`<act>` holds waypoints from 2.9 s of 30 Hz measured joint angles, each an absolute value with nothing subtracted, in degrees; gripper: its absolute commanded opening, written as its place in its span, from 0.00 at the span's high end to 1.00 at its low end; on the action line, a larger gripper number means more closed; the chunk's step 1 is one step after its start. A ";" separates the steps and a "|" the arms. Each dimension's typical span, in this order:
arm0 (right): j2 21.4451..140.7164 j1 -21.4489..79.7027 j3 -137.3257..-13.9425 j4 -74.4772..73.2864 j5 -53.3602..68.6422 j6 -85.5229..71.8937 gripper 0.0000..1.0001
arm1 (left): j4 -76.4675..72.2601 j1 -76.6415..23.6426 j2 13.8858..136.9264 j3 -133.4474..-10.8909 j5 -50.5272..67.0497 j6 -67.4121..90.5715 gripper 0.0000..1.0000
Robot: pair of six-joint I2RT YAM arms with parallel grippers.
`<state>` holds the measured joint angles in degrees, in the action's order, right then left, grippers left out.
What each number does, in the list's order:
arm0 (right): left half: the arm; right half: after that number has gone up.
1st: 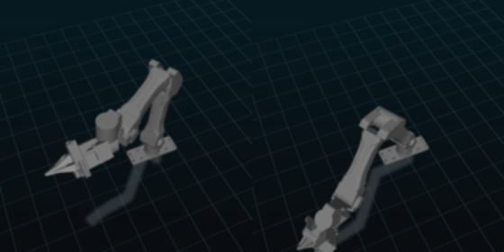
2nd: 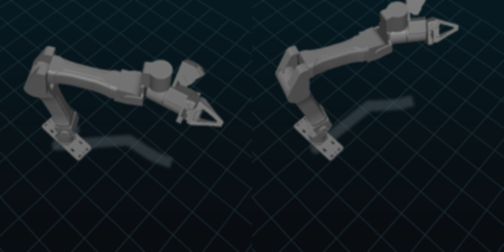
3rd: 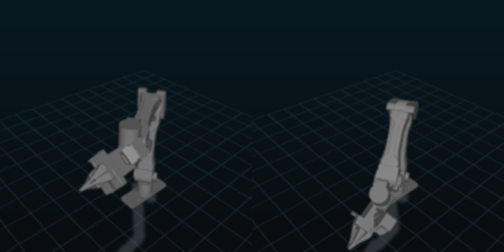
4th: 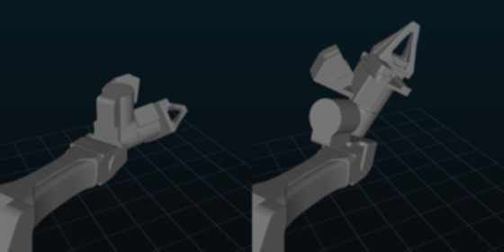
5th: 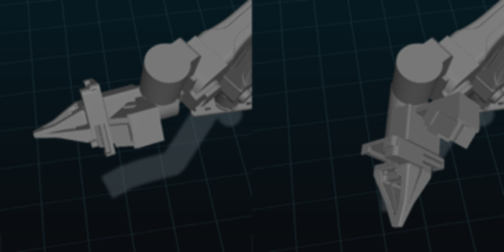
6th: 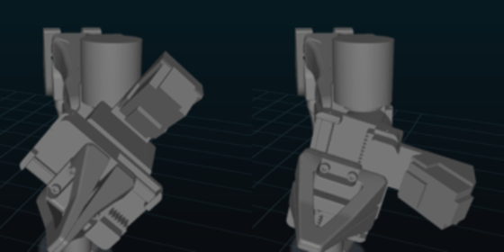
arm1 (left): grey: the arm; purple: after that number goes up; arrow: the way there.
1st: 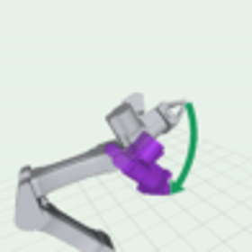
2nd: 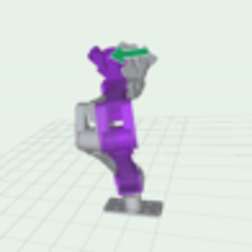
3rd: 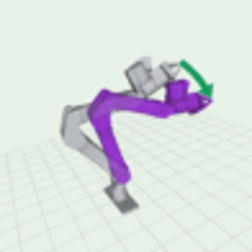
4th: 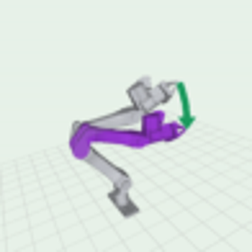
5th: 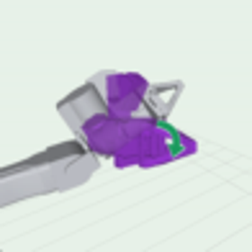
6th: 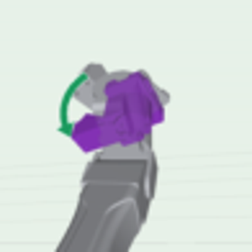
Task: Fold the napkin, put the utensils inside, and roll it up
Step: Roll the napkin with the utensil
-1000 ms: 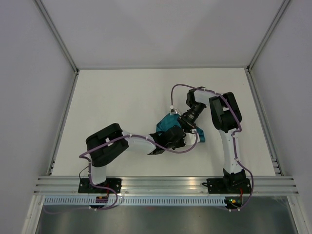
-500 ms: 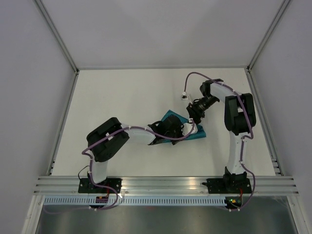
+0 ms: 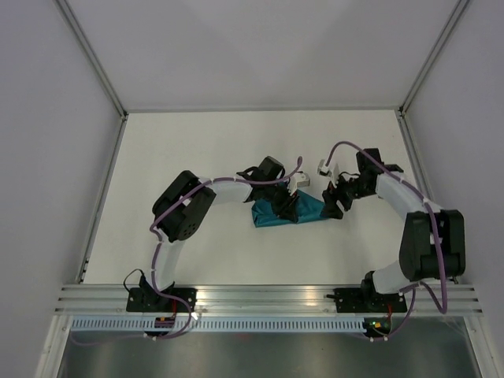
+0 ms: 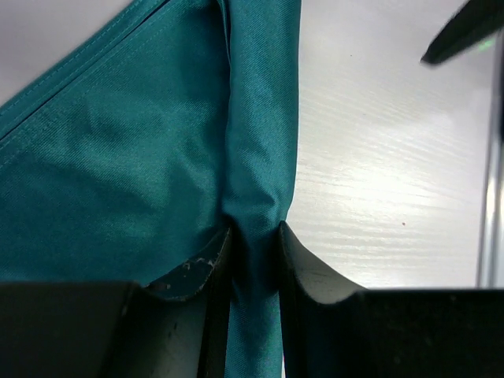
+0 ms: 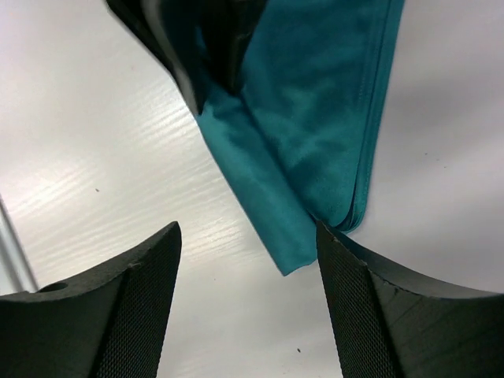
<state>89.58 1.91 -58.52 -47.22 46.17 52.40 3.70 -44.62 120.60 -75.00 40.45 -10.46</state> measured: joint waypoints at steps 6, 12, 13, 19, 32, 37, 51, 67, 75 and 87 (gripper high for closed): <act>73.23 12.34 -37.19 -22.74 34.74 47.53 0.23 | 12.67 -41.06 127.85 -84.23 52.71 -8.25 0.80; 69.93 22.83 -30.41 -11.18 26.28 46.04 0.23 | 18.68 -40.49 131.52 -88.40 58.87 -6.50 0.80; 69.93 24.01 -30.20 -9.96 25.12 46.00 0.23 | 19.53 -40.49 132.00 -88.82 59.77 -6.17 0.80; 70.37 29.58 -28.10 -4.56 20.25 45.87 0.25 | 22.96 -40.47 133.53 -90.26 62.63 -4.71 0.80; 74.63 32.56 -26.63 0.36 17.45 45.87 0.46 | 25.67 -40.47 134.15 -90.91 63.51 -4.27 0.68; 76.86 32.91 -28.01 -0.05 17.45 45.67 0.66 | 25.98 -40.21 133.88 -90.94 63.66 -3.84 0.54; 86.70 30.48 -40.91 -14.61 23.03 47.59 0.71 | 18.44 -35.51 123.20 -85.12 49.52 1.83 0.45; 112.90 20.36 -71.55 -50.24 41.19 54.85 0.71 | -7.77 -32.80 88.03 -53.28 17.50 7.84 0.43; 123.07 18.37 -82.81 -62.94 45.25 54.72 0.71 | -18.02 -45.54 79.72 -41.01 -1.04 0.93 0.41; 131.33 17.61 -92.31 -73.32 46.81 53.45 0.71 | -21.89 -66.50 97.38 -44.86 -18.20 -21.54 0.39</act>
<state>131.33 17.61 -92.31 -73.32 46.81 53.45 -21.89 -66.50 97.38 -44.86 -18.20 -21.54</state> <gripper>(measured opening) 0.294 0.605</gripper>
